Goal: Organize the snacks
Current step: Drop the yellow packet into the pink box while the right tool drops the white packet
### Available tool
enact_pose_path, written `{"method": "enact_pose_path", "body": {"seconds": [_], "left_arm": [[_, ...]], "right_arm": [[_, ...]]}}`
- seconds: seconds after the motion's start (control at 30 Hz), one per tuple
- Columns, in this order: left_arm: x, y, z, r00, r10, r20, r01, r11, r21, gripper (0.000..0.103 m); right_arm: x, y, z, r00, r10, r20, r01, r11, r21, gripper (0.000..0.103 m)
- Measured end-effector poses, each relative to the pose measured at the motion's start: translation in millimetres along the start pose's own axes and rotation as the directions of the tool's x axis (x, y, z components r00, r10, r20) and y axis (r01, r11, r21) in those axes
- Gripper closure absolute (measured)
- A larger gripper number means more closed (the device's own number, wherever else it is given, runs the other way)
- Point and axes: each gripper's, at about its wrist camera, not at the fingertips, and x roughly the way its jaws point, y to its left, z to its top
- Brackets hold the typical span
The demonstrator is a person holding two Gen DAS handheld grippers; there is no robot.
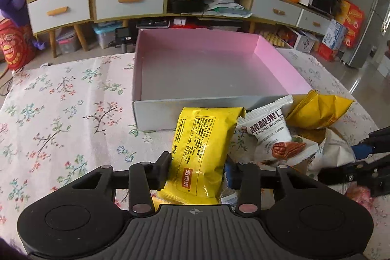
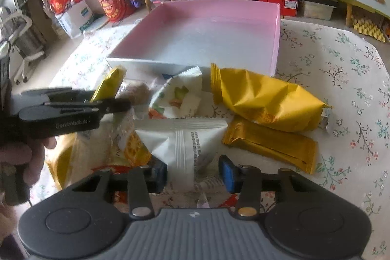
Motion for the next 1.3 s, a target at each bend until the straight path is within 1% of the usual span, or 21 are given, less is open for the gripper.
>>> {"method": "enact_pose_path", "body": {"seconds": [0.13,0.23,0.33,0.43,0.5,0.6,0.7,0.8,0.87,0.93,0.97,1.03,1.07,1.1,1.13,1.2,1.23,1.27,1.3], "left_arm": [[-11,7,2,1.0,0.016,0.008,-0.015,0.999,-0.038,0.064],[-21,11,7,0.999,0.023,0.033,-0.021,0.997,-0.074,0.064],[-30,12,13,0.999,0.013,0.047,-0.008,0.996,-0.093,0.064],[-34,12,21,0.998,-0.025,0.065,0.032,0.993,-0.113,0.064],[-34,10,23,0.997,-0.053,0.056,0.059,0.992,-0.112,0.064],[-28,9,21,0.996,-0.084,0.013,0.085,0.992,-0.092,0.064],[-18,16,19,0.994,-0.107,-0.032,0.101,0.986,-0.135,0.061],[-2,24,17,0.991,-0.102,-0.084,0.085,0.978,-0.189,0.058],[8,28,18,0.989,-0.102,-0.111,0.076,0.973,-0.218,0.045],[12,33,18,0.987,-0.107,-0.118,0.077,0.968,-0.238,0.037],[15,34,21,0.986,-0.109,-0.124,0.076,0.966,-0.246,0.037],[18,36,25,0.987,-0.09,-0.134,0.056,0.969,-0.241,0.037],[20,35,26,0.987,-0.072,-0.142,0.038,0.972,-0.231,0.037],[22,35,26,0.987,-0.056,-0.152,0.021,0.975,-0.22,0.037],[24,34,27,0.986,-0.038,-0.165,0.002,0.977,-0.211,0.039],[29,31,27,0.98,0.0,-0.199,-0.039,0.981,-0.19,0.041],[31,30,26,0.978,0.017,-0.208,-0.056,0.982,-0.182,0.039],[30,30,25,0.979,0.02,-0.203,-0.058,0.982,-0.181,0.043],[29,30,25,0.98,0.017,-0.196,-0.054,0.981,-0.187,0.049]], "right_arm": [[-12,-4,3,0.999,0.034,0.029,-0.035,0.999,0.037,0.073],[-21,-8,6,0.996,0.067,0.05,-0.071,0.995,0.074,0.073],[-30,-12,14,0.993,0.089,0.079,-0.097,0.99,0.103,0.073],[-35,-18,25,0.99,0.089,0.11,-0.103,0.987,0.127,0.073],[-35,-23,31,0.989,0.097,0.116,-0.114,0.983,0.147,0.073],[-32,-28,35,0.988,0.107,0.115,-0.125,0.978,0.166,0.073],[-29,-31,33,0.988,0.105,0.11,-0.124,0.976,0.18,0.072],[-25,-34,30,0.991,0.103,0.091,-0.119,0.973,0.196,0.072],[-24,-35,29,0.991,0.106,0.08,-0.12,0.974,0.192,0.072],[-22,-33,28,0.992,0.109,0.069,-0.12,0.975,0.186,0.072],[-22,-33,29,0.992,0.11,0.066,-0.12,0.976,0.183,0.072],[-21,-33,29,0.992,0.11,0.061,-0.119,0.976,0.181,0.072],[-20,-33,29,0.992,0.109,0.059,-0.118,0.976,0.181,0.072],[-19,-33,29,0.992,0.115,0.056,-0.124,0.976,0.18,0.075],[-18,-34,29,0.992,0.114,0.049,-0.121,0.976,0.182,0.075],[-16,-32,28,0.993,0.106,0.044,-0.112,0.978,0.176,0.075],[-15,-32,27,0.994,0.103,0.041,-0.109,0.979,0.173,0.075],[-13,-31,27,0.994,0.102,0.037,-0.107,0.98,0.169,0.075],[-12,-29,28,0.994,0.104,0.036,-0.108,0.98,0.166,0.075]]}}
